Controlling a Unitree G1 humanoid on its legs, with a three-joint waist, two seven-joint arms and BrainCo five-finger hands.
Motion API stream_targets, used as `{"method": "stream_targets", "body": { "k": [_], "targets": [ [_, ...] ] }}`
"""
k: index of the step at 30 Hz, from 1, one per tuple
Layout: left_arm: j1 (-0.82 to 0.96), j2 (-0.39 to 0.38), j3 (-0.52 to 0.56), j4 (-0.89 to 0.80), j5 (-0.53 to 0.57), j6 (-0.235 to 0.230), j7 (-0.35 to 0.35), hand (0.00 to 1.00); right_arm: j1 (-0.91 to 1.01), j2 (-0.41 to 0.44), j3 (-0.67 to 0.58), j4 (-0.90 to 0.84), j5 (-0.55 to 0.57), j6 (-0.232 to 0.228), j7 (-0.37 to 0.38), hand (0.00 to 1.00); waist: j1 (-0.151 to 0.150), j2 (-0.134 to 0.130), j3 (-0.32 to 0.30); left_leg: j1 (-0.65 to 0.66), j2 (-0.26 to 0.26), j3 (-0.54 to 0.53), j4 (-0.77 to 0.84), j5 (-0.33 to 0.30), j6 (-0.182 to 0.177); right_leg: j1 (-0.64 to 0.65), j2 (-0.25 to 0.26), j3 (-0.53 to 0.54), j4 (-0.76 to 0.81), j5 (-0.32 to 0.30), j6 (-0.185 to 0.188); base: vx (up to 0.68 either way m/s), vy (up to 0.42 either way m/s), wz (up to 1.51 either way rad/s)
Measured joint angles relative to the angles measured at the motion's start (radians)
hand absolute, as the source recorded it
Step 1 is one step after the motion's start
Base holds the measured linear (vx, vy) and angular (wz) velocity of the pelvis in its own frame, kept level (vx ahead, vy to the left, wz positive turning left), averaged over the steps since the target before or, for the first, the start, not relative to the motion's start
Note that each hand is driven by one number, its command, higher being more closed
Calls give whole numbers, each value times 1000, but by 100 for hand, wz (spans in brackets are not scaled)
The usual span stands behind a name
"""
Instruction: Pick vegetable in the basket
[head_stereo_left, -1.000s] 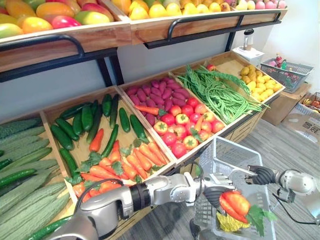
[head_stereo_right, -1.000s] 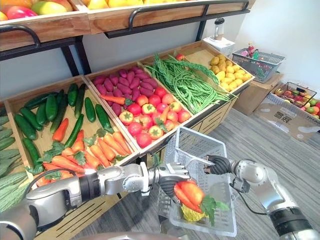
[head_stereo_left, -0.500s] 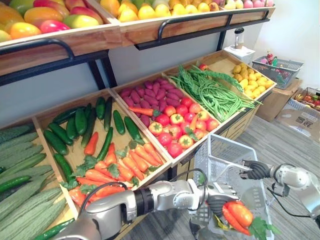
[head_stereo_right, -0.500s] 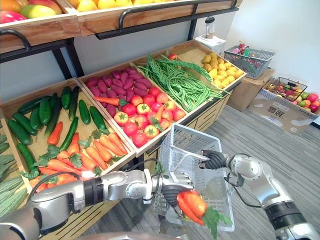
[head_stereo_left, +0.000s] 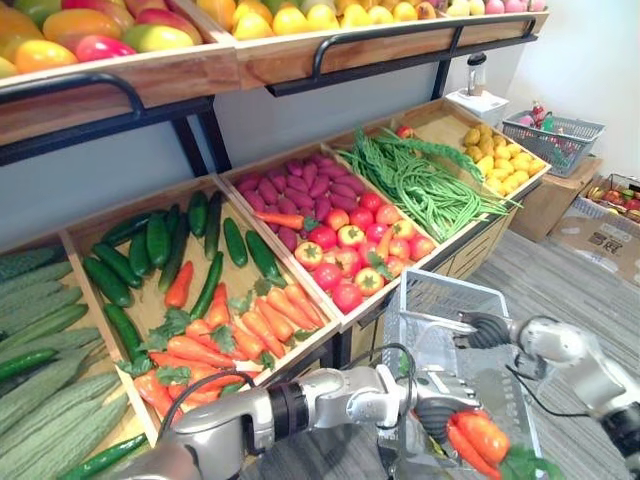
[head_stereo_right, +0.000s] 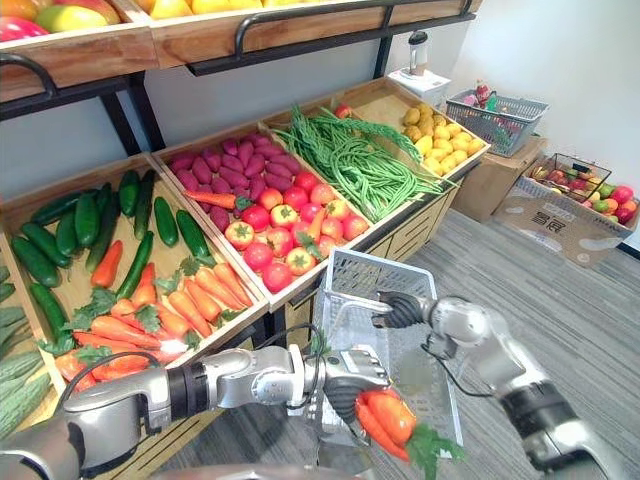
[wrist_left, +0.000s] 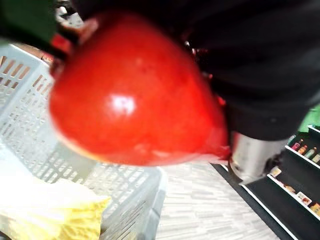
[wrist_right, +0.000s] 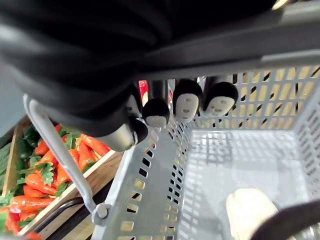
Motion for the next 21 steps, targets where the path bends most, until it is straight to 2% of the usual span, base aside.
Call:
{"method": "stream_targets", "body": {
  "k": [3, 7, 10, 17, 21],
  "targets": [
    [9, 20, 90, -22, -1, -33, 2, 100, -102, 50, 90, 136, 0, 28, -76, 100, 10, 1, 1, -19, -4, -26, -4, 12, 4, -1, -2, -15, -34, 15, -8, -9, -24, 7],
    [9, 48, 129, -50, -31, -58, 2, 100, -138, 63, 104, 188, 0, 34, -126, 100, 34, 12, 7, -31, -6, -37, -9, 17, 6, 8, -1, -17, -75, 46, -11, 1, -32, -1],
    [9, 49, 128, -50, -38, -58, 1, 100, -149, 63, 105, 198, 0, 34, -135, 100, 36, 17, 12, -15, -14, -49, -23, 19, 7, 37, 1, -17, -111, 69, -5, 6, -6, -3],
    [8, 48, 129, -51, -38, -52, -1, 100, -163, 61, 105, 215, 0, 34, -135, 100, 31, 12, 15, 17, -35, -38, -49, 19, 7, 52, -4, -18, -130, 65, -10, -19, -8, -6],
    [8, 44, 129, -49, -38, -31, -2, 100, -172, 56, 105, 215, 1, 34, -130, 100, 30, 7, 20, 38, -40, -16, -61, 19, 7, 53, -6, -15, -123, 65, -10, -1, 1, -18]
  ]
}}
